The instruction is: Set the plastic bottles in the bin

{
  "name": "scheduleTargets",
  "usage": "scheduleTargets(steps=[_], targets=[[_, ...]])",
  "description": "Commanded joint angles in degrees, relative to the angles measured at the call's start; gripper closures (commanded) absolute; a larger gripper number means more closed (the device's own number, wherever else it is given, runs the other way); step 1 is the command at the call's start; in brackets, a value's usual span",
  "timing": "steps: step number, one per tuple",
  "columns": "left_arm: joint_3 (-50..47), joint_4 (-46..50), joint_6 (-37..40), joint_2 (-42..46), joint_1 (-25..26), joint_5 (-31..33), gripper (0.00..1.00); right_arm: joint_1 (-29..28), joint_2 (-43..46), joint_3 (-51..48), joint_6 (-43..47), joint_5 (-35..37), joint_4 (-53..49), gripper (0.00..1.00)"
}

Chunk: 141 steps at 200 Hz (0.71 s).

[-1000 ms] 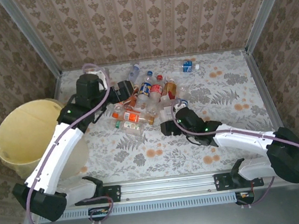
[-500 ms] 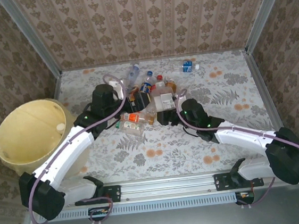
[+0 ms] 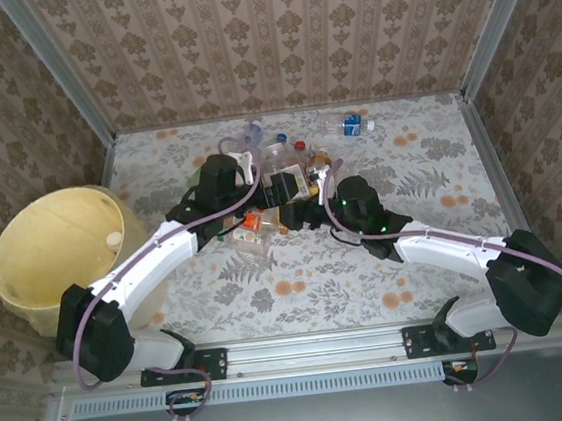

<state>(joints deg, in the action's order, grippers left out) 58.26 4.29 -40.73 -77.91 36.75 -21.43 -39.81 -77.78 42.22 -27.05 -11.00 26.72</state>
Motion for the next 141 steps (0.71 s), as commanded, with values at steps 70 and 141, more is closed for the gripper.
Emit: scheduleTargets(steps=[70,141], targets=[[0.3,-4.9,-0.9,1.0,0.4,2.4,0.43,-0.5,-0.7,3.7,1.9,-6.6,0.2,0.21],[2.1,3.3,1.3,2.6,0.3,12.6,0.46,-0.4,3.4,3.7,6.4,-5.9,-5.8,0.00]])
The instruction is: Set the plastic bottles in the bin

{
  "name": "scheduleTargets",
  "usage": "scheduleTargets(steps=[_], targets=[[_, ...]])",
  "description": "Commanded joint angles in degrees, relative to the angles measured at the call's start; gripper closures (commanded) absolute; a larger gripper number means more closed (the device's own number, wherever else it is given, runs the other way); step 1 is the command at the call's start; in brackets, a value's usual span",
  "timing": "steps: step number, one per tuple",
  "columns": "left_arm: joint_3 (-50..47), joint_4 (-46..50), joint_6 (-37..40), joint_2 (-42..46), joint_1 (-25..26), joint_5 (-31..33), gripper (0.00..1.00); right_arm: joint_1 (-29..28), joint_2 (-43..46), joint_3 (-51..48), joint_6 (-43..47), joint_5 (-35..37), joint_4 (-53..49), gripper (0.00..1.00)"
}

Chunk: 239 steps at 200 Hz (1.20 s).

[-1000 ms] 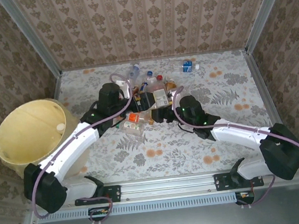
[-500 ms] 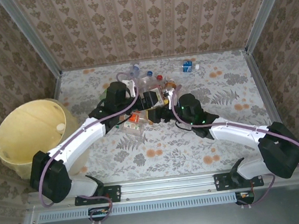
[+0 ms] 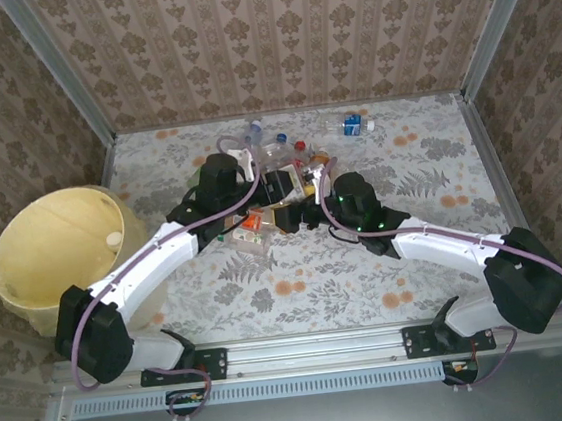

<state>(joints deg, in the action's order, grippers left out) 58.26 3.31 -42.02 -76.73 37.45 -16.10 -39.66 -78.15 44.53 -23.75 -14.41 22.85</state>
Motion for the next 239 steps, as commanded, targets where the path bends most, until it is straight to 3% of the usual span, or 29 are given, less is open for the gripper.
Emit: scheduleTargets(steps=[1,52,113,196,239], targets=[[2.1,4.3,2.7,1.4,-0.5,7.4,0.46,-0.6,3.9,1.4,3.2,-2.4,-2.0,0.00],[2.6,7.5,3.8,2.9,-1.2,11.2,0.46,-0.6,8.6,-1.2,6.9,2.3,-2.2,0.00],[7.6,19.5,10.0,7.7,-4.0,18.2,0.46,-0.3,13.5,-6.2,6.7,22.0,-1.9,0.00],[22.8,40.0,21.4,13.5,-7.8,25.7,0.46,0.6,13.9,-8.4,3.8,28.6,-1.3,0.00],[30.7,47.9,27.2,15.4,-7.8,36.2,0.46,1.4,13.0,-8.6,1.5,30.4,-1.2,0.00]])
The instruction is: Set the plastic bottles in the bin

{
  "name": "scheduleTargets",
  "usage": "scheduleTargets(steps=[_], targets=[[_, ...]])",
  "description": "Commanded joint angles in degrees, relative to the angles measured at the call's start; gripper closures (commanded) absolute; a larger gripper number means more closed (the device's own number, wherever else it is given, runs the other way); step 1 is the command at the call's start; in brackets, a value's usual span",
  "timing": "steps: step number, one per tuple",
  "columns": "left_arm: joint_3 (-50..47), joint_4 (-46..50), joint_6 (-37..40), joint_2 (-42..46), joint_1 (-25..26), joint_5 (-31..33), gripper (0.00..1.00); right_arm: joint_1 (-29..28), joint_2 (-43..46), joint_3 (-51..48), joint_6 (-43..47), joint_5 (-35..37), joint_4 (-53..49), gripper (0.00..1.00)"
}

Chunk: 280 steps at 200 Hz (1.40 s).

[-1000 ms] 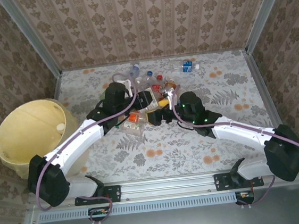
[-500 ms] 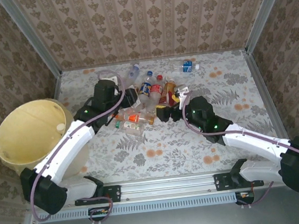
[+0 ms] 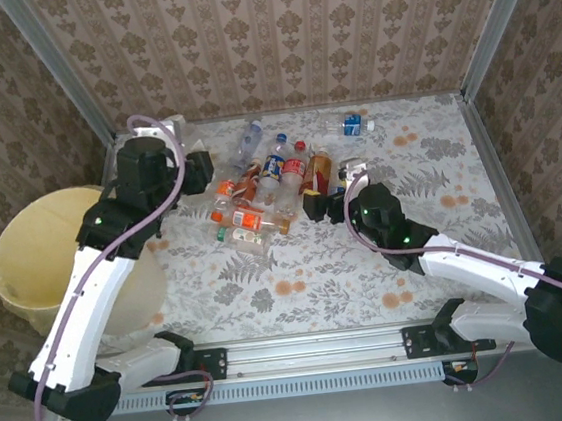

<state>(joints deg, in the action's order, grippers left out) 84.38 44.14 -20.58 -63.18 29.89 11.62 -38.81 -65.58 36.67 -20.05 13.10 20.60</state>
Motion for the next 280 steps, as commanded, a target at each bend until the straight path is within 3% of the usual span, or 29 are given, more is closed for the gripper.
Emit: scheduleTargets(steps=[1,43,77,114,132,155,226,254,280], targets=[[4.8,7.3,5.9,1.8,-0.3,8.8,0.46,0.6,0.5,-0.7,-2.2,2.8,1.0,0.00],[13.3,17.1,10.6,1.7,-0.3,25.2,0.46,1.3,-0.2,-0.6,-3.2,3.7,1.3,0.00],[16.3,18.2,14.9,2.4,-0.3,31.7,0.46,1.7,-0.8,-0.6,-4.5,3.9,1.5,0.00],[18.2,20.0,19.8,0.6,-1.0,51.9,0.45,1.9,-1.0,-0.4,-4.9,4.0,1.8,0.00],[19.0,21.8,19.7,0.3,-3.3,53.3,0.45,2.0,-1.1,0.0,-5.0,4.0,1.6,0.00],[17.4,21.3,19.7,2.0,-12.0,50.1,0.45,2.1,-1.3,0.1,-5.6,3.5,1.6,0.00],[6.5,20.9,13.7,4.3,-42.1,21.1,0.44,2.1,-1.6,1.4,-5.9,1.0,-0.2,0.00],[-0.4,18.0,11.8,3.7,-57.3,5.8,0.44,2.2,-1.9,2.5,-5.4,-0.2,-1.9,0.00],[-4.0,16.0,11.0,3.2,-64.7,0.5,0.43,2.2,-2.1,4.0,-4.3,-1.0,-3.9,0.00]])
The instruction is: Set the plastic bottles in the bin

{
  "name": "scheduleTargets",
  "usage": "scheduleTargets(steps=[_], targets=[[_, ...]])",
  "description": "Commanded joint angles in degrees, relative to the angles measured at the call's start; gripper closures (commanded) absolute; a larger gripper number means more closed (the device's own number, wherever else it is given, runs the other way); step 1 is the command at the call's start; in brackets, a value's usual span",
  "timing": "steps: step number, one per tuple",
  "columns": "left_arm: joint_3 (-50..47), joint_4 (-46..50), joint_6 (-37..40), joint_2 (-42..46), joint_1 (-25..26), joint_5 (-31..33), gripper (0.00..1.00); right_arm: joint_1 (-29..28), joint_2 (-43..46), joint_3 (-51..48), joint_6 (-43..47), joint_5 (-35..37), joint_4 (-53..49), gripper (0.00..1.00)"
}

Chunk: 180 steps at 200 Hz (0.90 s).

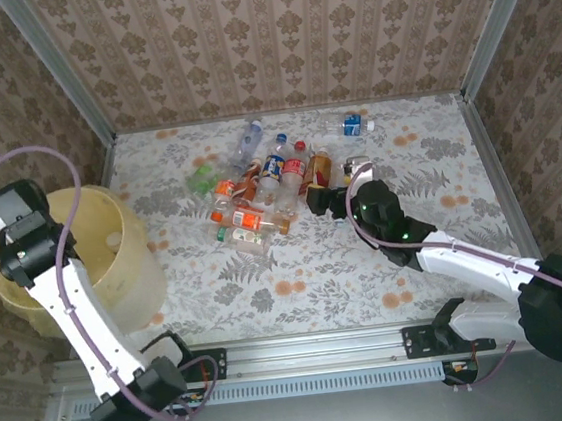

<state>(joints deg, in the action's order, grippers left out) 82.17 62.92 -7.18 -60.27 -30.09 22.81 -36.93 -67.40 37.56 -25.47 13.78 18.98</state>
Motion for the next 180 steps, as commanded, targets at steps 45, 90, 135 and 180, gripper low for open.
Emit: scheduleTargets(steps=[45,90,135,180], targets=[[-3.0,-3.2,-4.7,-1.6,-9.2,-9.7,0.39,0.3,-1.8,4.2,0.9,-2.5,-2.5,0.00],[-2.8,-3.2,-6.6,-1.2,-11.1,-7.7,0.35,0.4,-3.6,5.3,0.4,-4.1,-3.3,0.00],[-0.7,-3.3,-7.4,1.6,-8.3,-12.9,0.26,0.4,-4.7,5.5,-0.7,-4.8,-3.3,0.00],[2.9,-4.5,-10.4,6.5,-1.1,-14.9,0.21,0.4,-4.3,4.8,-1.7,-5.3,-3.8,0.00]])
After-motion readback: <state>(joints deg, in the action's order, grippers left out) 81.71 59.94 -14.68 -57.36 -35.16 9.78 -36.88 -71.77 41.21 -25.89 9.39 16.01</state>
